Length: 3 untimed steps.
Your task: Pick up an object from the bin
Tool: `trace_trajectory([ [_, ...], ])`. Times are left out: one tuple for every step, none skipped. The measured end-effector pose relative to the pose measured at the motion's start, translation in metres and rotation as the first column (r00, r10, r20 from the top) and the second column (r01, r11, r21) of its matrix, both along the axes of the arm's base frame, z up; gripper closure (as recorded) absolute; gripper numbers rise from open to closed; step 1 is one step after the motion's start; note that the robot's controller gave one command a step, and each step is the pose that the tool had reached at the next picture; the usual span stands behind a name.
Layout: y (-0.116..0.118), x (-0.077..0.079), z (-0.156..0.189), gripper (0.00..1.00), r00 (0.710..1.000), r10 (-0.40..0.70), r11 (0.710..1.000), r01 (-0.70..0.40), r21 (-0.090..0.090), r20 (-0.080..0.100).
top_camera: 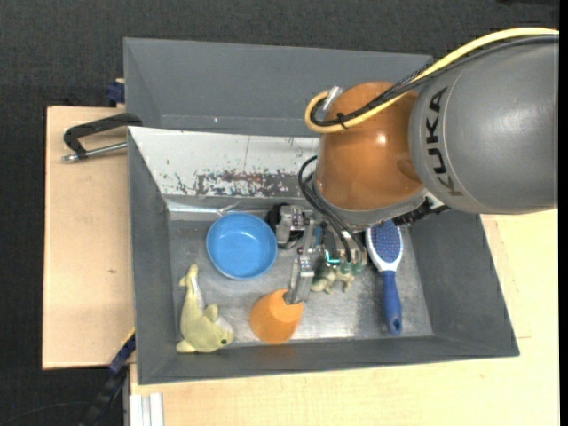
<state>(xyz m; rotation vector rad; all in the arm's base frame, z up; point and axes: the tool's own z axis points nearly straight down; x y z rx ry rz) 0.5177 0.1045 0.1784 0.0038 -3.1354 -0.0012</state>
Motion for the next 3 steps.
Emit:
trace_trajectory([
  [-0.001, 0.002, 0.004, 1.0, 1.0, -0.002, 1.0, 0.002, 0.001, 0.008],
  [-0.001, 0.002, 0.004, 0.0, 1.0, -0.002, 1.0, 0.002, 0.001, 0.008],
  [0.037, 0.008, -0.077, 0.0, 1.0, -0.005, 1.0, 0.005, 0.003, 0.014],
])
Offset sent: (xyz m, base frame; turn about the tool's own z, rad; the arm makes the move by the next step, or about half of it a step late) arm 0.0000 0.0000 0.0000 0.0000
